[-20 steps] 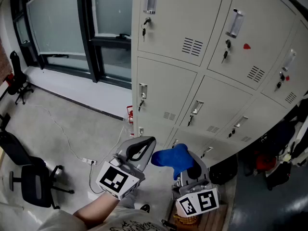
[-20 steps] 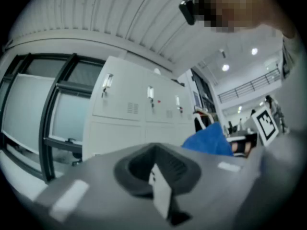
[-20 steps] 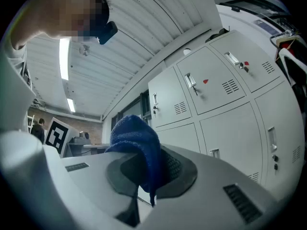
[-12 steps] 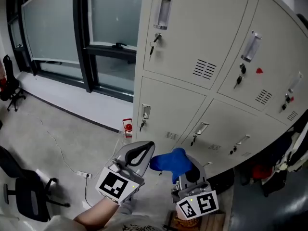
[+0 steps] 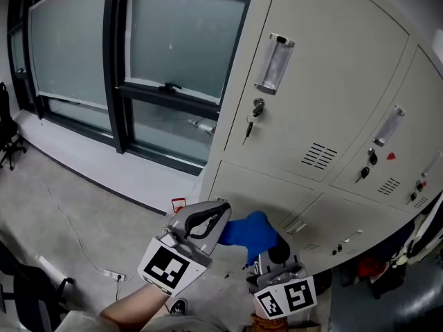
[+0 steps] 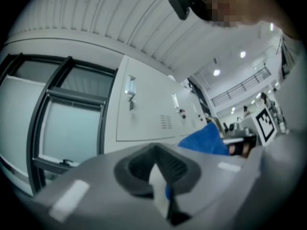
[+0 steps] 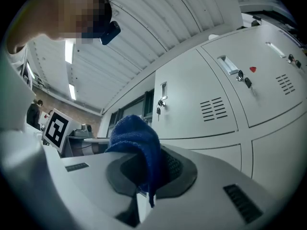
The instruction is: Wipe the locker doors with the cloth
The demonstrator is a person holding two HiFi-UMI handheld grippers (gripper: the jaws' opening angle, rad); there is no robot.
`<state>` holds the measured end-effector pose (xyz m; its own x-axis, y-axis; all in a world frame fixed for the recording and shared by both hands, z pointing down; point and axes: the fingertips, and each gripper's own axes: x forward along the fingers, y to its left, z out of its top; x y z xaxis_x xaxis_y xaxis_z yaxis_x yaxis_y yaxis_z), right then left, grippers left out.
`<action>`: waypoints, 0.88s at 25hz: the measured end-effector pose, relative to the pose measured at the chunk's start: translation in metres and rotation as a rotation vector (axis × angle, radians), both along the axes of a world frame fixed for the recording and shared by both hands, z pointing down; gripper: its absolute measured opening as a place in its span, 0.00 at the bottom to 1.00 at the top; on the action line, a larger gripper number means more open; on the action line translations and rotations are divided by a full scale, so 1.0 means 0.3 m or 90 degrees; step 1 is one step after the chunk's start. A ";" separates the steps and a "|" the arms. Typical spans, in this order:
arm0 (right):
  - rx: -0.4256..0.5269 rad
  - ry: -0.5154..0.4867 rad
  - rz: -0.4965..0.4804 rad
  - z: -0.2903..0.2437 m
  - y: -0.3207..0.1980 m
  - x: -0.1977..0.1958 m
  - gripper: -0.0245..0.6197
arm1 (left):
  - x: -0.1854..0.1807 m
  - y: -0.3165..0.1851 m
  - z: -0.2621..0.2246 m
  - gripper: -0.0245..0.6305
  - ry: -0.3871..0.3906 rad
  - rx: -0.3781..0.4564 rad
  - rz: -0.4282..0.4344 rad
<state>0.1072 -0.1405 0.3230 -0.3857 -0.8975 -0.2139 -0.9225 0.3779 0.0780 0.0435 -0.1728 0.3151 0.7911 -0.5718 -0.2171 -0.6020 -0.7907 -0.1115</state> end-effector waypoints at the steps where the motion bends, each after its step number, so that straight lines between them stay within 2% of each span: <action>1: 0.010 0.008 0.000 -0.026 -0.013 0.000 0.09 | 0.009 -0.015 -0.020 0.04 0.001 0.007 0.003; 6: 0.100 0.092 0.010 -0.230 -0.076 0.020 0.08 | 0.045 -0.085 -0.153 0.04 0.009 0.048 0.003; 13: 0.292 0.264 0.039 -0.718 -0.111 -0.035 0.08 | -0.004 -0.160 -0.410 0.04 0.040 0.120 -0.029; 18: 0.400 0.378 0.103 -1.028 -0.153 -0.114 0.09 | -0.024 -0.198 -0.618 0.04 0.061 0.164 -0.031; 22: 0.430 0.449 0.178 -1.212 -0.221 -0.138 0.09 | -0.027 -0.222 -0.784 0.04 0.068 0.223 -0.029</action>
